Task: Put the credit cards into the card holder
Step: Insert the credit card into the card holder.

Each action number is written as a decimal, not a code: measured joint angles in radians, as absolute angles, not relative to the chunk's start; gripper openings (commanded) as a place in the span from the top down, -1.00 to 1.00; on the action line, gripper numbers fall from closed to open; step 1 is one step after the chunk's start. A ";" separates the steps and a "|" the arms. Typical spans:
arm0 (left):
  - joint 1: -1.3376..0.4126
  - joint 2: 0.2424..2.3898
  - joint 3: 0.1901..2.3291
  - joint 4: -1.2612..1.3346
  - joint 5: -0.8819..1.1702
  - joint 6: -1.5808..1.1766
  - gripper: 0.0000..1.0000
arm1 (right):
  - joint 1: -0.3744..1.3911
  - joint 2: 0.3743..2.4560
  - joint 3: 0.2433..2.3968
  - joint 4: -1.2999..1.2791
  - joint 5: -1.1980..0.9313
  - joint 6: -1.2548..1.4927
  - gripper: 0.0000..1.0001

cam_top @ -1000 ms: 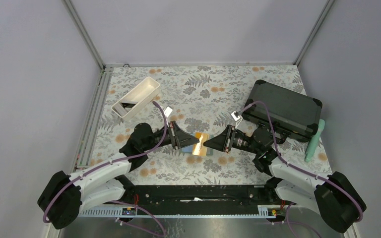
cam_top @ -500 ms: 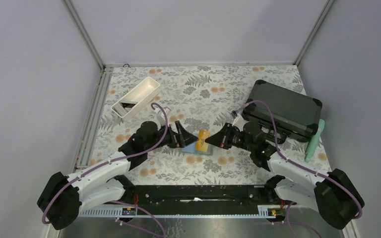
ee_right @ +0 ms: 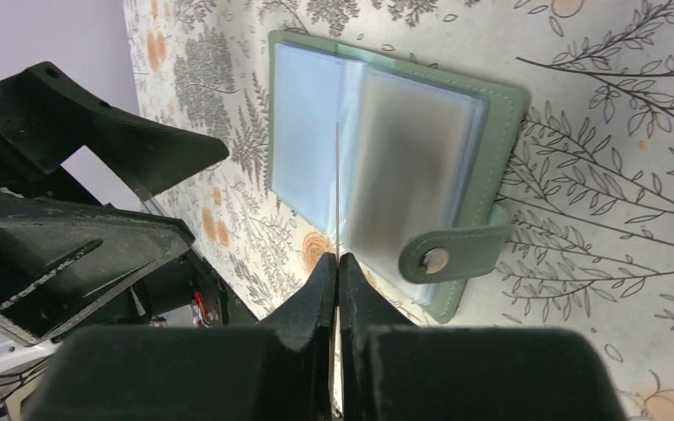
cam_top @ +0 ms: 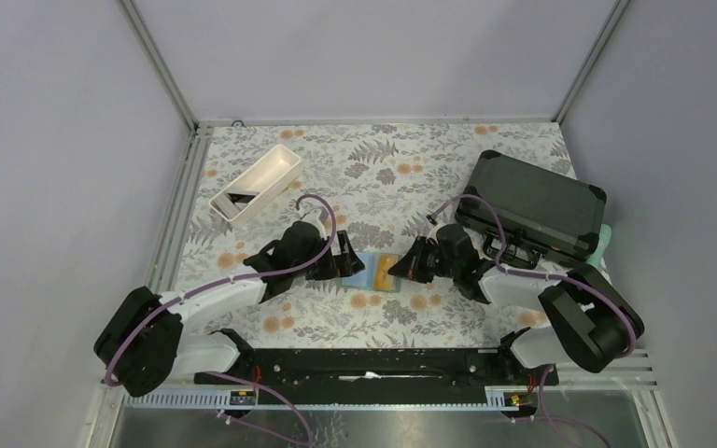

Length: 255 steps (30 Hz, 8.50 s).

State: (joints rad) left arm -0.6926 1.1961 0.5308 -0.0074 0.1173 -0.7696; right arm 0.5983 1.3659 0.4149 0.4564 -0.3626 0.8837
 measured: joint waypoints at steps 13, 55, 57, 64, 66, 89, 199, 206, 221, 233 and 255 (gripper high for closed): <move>-0.681 1.340 0.558 -0.017 0.075 -0.757 -0.69 | 0.578 1.524 0.418 0.623 -0.420 0.915 1.00; -0.657 1.495 0.629 0.009 0.048 -0.692 0.51 | 0.555 1.727 0.442 0.853 -0.491 1.004 1.00; -0.657 1.499 0.634 0.007 0.048 -0.690 0.53 | 0.555 1.727 0.442 0.853 -0.491 1.005 1.00; -0.657 1.501 0.635 0.007 0.041 -0.690 0.55 | 0.555 1.698 0.436 0.827 -0.476 1.007 1.00; -0.657 1.501 0.635 0.007 0.041 -0.690 0.57 | 0.555 1.676 0.429 0.810 -0.462 1.007 1.00; -0.657 1.501 0.635 0.003 0.039 -0.700 0.62 | 0.555 1.619 0.402 0.727 -0.426 1.004 1.00; -0.656 1.461 0.633 -0.008 0.060 -0.688 0.74 | 0.570 1.666 0.517 0.589 -0.410 0.989 0.06; -0.656 1.461 0.632 -0.009 0.062 -0.688 0.74 | 0.584 1.635 0.584 0.443 -0.351 0.908 0.00; -0.656 1.446 0.624 -0.005 0.068 -0.688 0.74 | 0.623 1.590 0.644 0.263 -0.221 0.816 0.08; -0.656 1.441 0.609 0.003 0.076 -0.688 0.74 | 0.667 1.607 0.660 0.263 -0.199 0.829 0.14; -0.656 1.380 0.527 0.047 0.129 -0.735 0.65 | 0.720 1.607 0.709 0.173 -0.123 0.831 0.04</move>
